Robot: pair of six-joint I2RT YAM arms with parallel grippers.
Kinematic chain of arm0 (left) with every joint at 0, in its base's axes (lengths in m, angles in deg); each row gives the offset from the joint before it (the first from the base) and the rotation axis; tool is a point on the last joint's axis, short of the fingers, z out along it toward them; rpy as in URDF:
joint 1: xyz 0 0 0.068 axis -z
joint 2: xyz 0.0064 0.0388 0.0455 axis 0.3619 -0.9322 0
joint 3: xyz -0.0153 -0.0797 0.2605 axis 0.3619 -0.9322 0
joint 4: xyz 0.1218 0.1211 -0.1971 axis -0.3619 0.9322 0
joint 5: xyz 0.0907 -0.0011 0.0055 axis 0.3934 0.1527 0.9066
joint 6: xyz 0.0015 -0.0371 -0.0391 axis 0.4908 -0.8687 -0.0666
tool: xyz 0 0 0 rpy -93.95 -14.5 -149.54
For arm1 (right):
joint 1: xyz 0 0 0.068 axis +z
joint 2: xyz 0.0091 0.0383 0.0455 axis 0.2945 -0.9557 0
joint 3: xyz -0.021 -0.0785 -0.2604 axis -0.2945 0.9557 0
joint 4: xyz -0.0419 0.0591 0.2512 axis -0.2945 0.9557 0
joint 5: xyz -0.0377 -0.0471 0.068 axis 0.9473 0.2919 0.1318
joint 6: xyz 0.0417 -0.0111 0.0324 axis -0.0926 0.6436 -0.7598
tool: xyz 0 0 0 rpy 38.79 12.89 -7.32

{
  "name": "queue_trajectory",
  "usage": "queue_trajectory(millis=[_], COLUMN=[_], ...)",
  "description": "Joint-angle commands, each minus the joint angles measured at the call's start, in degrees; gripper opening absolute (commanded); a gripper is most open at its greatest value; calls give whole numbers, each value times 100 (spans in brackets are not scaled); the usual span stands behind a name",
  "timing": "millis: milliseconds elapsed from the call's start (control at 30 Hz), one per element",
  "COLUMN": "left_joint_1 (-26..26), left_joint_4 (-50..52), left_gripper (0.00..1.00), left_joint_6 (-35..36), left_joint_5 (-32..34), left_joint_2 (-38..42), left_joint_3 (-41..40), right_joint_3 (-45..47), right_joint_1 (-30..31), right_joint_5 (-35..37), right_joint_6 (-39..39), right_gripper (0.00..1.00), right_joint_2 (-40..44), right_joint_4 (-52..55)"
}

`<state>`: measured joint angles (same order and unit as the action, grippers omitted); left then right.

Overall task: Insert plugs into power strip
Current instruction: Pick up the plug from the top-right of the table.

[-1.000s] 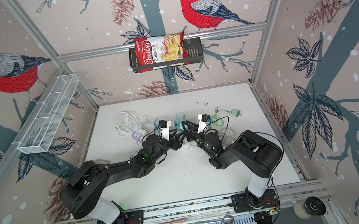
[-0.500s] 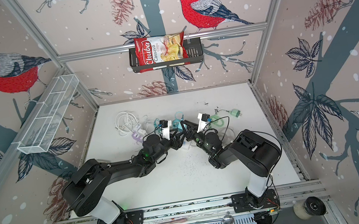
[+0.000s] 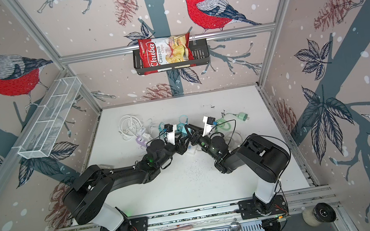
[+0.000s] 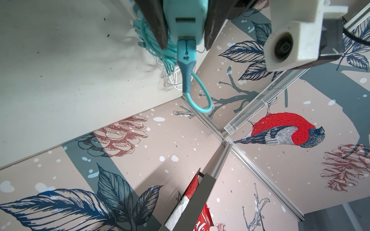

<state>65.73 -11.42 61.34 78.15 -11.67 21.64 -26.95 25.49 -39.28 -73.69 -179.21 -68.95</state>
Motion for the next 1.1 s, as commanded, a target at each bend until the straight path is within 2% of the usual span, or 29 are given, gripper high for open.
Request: queue_trajectory(millis=[0,267,433,600,800,900,1067], left_joint_1=[-26,-21,-21,-23,-21,-22,-22], left_joint_4=[-579,-510,-432,-411,-430,-413,-305], left_gripper=[46,38,35,31,28,26,22], left_joint_6=[129,240,366,392,432,474,611], left_joint_5=[480,514,540,519,488,429,332], left_joint_2=[24,20,7,-52,-80,-76,-65], left_joint_3=[33,18,-8,-18,-51,-75,-123], right_joint_3=[15,-121,-430,-691,-1168,-1280,-1694], right_joint_1=[45,87,84,88,64,29,-85], right_joint_5=[-340,-322,-248,-259,-359,-420,-622], right_joint_6=[10,177,321,435,545,585,703], right_gripper=[2,7,12,19,36,43,50], right_joint_2=[50,452,911,1245,1451,1511,1524], right_joint_4=[131,1208,2696,3612,4798,5038,5833])
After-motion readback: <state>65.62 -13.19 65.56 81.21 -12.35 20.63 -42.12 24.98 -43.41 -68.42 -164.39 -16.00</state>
